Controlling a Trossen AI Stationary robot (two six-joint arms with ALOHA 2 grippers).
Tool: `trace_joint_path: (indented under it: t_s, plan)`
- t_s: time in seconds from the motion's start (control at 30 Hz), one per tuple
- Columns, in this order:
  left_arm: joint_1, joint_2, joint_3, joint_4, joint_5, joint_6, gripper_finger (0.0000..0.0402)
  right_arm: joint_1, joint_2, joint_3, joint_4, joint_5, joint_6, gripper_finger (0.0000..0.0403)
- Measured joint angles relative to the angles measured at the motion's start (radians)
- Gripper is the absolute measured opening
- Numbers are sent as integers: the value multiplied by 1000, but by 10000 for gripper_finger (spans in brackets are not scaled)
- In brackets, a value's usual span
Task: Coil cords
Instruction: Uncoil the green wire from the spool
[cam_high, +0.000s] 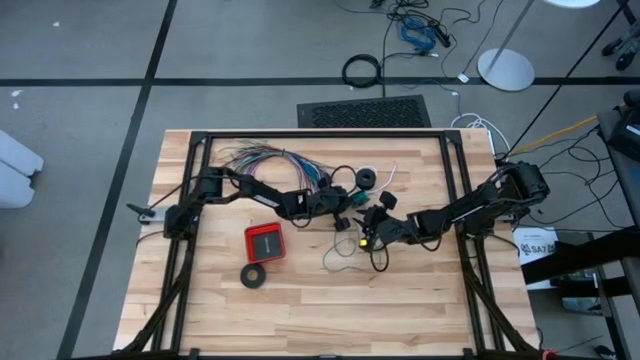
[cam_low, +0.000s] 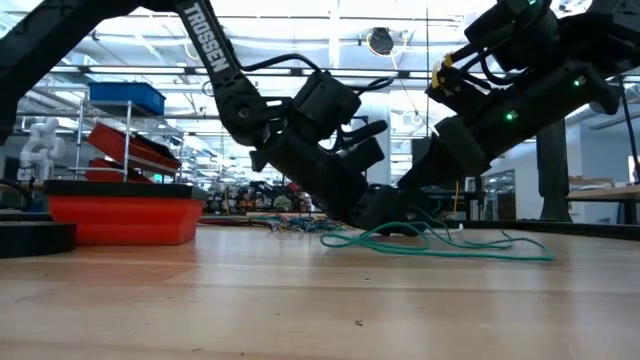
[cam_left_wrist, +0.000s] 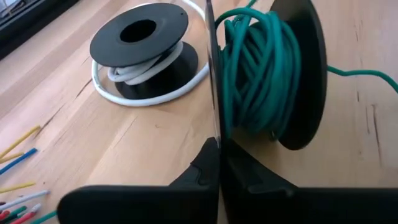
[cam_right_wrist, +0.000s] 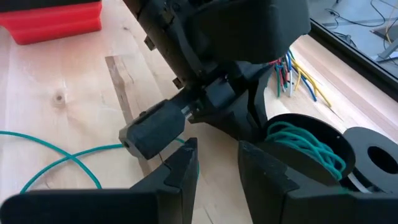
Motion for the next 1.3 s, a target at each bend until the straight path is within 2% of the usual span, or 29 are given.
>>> trace_joint_path:
  t_s: [0.43, 0.67, 0.83, 1.07, 1.2, 1.3]
  plan:
    - [2, -14, -1, -41, 43, -26, 1, 17, -10, 0, -22, -19, -19, 102]
    - [0, -34, -1, -96, 51, -21, 0, 44, -150, 0, -172, 86, -59, 102]
    - [0, -38, -2, -99, 54, -18, 0, 42, -230, 0, -294, 108, -53, 106]
    - [0, -38, -3, -93, 54, -19, 0, -36, -188, -1, -329, 107, -49, 129]
    - [-1, -38, -3, -93, 54, -19, 0, -91, -150, -2, -298, 9, -47, 126]
    - [-1, -38, -3, -92, 58, -19, 0, -107, -132, -2, -282, -8, -52, 120]
